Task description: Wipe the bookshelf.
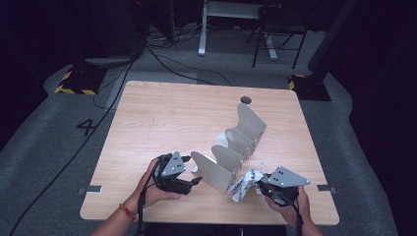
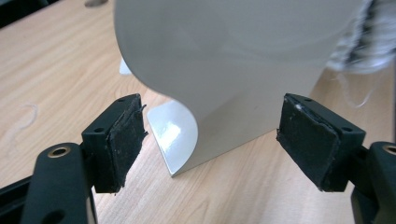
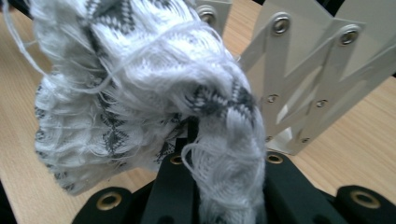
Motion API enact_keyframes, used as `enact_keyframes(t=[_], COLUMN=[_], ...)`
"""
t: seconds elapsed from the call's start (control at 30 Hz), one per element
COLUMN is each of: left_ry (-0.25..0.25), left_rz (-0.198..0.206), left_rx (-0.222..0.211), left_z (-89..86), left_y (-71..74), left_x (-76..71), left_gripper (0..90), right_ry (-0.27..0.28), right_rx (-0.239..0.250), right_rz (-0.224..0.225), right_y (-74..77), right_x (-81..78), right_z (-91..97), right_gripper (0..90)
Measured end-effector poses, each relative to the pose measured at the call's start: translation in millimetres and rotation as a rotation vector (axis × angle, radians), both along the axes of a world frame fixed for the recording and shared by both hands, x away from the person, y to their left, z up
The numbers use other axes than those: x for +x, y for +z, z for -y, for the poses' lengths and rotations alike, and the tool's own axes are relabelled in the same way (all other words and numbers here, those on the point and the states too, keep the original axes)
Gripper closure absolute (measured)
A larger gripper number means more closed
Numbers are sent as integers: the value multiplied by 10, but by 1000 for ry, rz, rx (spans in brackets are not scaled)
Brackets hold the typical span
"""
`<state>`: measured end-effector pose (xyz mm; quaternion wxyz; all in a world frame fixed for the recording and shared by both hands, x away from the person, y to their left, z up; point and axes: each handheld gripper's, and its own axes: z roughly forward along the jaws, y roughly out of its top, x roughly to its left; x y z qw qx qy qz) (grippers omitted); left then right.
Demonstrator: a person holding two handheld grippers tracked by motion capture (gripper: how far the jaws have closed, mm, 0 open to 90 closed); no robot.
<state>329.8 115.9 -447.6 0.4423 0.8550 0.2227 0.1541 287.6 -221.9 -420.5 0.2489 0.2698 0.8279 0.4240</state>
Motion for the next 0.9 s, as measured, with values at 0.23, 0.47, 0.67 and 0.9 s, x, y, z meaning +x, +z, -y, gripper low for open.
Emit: enact_keyframes(t=[0.23, 0.47, 0.67, 0.9], left_ry=[-40, -54, -81, -108], left_rz=[-11, -35, -32, -24], left_rx=[24, 13, 46, 37], left_z=[180, 276, 377, 475], left_y=[-115, -142, -202, -196], left_x=[69, 88, 30, -5], left_gripper=[369, 335, 409, 498], right_ry=[-26, -45, -91, -40], right_rx=[-38, -108, -168, -81], right_rz=[-22, -37, -99, -83], right_y=[-155, -352, -519, -222], right_x=[150, 312, 397, 135], right_z=[-51, -175, -108, 145], right_gripper=[819, 817, 817, 814])
